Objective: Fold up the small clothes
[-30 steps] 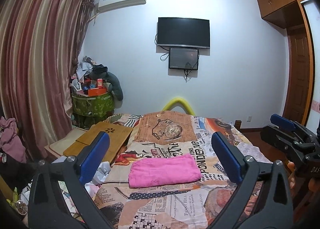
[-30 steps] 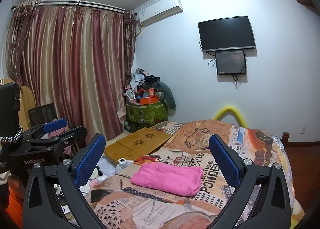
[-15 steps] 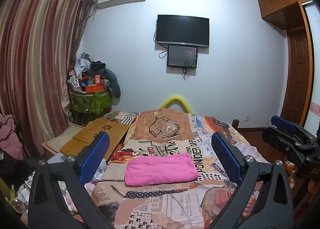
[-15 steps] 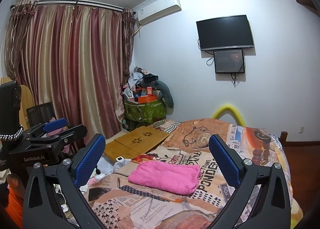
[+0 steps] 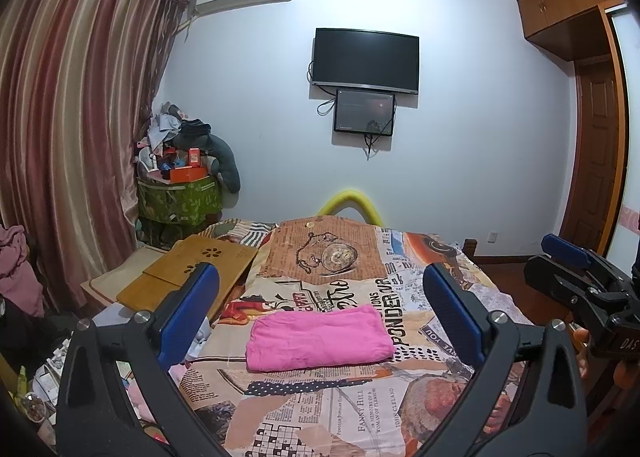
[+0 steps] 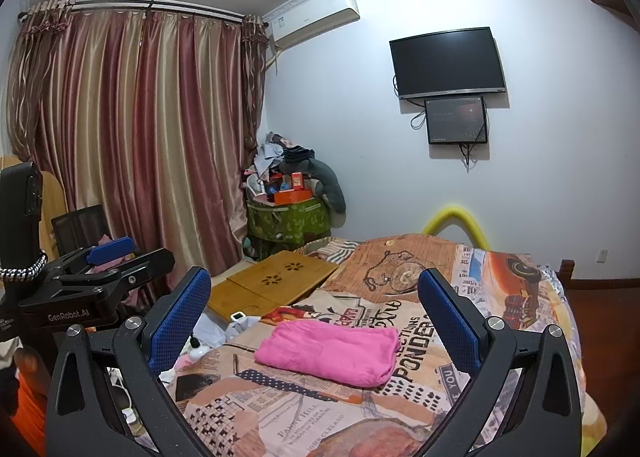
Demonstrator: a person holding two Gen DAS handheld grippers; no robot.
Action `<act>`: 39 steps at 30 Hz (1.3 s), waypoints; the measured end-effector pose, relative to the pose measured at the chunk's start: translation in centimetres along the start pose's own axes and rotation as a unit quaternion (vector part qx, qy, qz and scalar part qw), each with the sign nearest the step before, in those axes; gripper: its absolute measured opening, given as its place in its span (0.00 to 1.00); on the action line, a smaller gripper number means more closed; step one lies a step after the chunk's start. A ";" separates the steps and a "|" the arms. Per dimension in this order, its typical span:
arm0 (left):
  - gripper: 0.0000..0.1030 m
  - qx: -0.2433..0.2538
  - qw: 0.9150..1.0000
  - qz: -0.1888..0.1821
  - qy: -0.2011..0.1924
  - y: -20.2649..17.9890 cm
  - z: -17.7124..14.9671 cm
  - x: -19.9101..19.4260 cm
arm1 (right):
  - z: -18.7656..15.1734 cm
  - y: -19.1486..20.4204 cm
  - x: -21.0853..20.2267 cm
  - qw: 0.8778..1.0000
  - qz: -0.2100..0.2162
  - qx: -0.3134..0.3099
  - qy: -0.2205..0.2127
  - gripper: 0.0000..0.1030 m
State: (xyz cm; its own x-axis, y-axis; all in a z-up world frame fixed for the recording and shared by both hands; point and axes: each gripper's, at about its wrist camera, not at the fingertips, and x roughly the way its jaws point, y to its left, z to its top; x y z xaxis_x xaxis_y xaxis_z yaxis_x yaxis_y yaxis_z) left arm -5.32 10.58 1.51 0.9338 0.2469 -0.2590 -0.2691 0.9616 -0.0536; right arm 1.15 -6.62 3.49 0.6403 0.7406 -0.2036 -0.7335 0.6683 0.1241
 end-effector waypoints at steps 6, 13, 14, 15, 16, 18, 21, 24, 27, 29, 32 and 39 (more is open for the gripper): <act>1.00 0.000 1.000 -0.001 0.001 -0.1 0.0 0.0 | 0.0 -0.1 0.0 1.000 -0.001 0.000 0.001 1.00; 1.00 -0.002 1.000 -0.001 0.001 -0.2 0.1 0.0 | 0.0 -0.1 -0.1 1.000 -0.001 0.001 0.001 1.00; 1.00 -0.002 1.000 -0.001 0.000 -0.2 0.1 0.0 | 0.0 -0.1 -0.1 1.000 -0.001 0.001 0.001 1.00; 1.00 -0.002 1.000 0.000 0.000 -0.4 0.1 0.0 | 0.0 -0.1 0.0 1.000 -0.001 0.001 0.001 1.00; 1.00 -0.003 1.000 -0.001 0.000 -0.3 0.1 0.0 | 0.0 -0.1 0.0 1.000 -0.001 0.001 0.001 1.00; 1.00 -0.003 1.000 -0.002 0.000 -0.4 0.1 0.1 | 0.0 -0.1 0.0 1.000 -0.001 0.001 0.001 1.00; 1.00 -0.002 1.000 -0.002 -0.001 -0.7 0.1 0.0 | 0.1 0.0 -0.1 1.000 -0.002 0.001 0.001 1.00; 1.00 -0.002 1.000 -0.002 -0.002 -0.9 0.0 0.0 | 0.1 -0.1 -0.1 1.000 -0.001 0.002 0.001 1.00; 1.00 -0.003 1.000 -0.003 -0.002 -1.1 0.0 0.0 | 0.1 -0.1 0.0 1.000 -0.001 0.002 0.001 1.00; 1.00 -0.004 1.000 -0.005 -0.002 -1.1 0.0 0.0 | 0.1 -0.1 0.0 1.000 -0.001 0.003 0.000 1.00; 1.00 -0.009 1.000 -0.008 -0.001 -1.1 0.0 0.0 | 0.1 -0.1 0.0 1.000 -0.002 0.003 0.001 1.00; 1.00 -0.017 1.000 -0.006 -0.001 -1.0 0.1 0.1 | 0.1 0.0 0.1 1.000 -0.001 0.004 0.002 1.00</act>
State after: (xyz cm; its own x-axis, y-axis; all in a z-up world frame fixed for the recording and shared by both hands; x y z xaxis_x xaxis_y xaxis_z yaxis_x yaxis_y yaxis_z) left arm -4.91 9.64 1.60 0.9373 0.2354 -0.2571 -0.2655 0.9600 -0.0889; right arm 1.23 -6.59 3.58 0.6410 0.7389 -0.2078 -0.7303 0.6704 0.1311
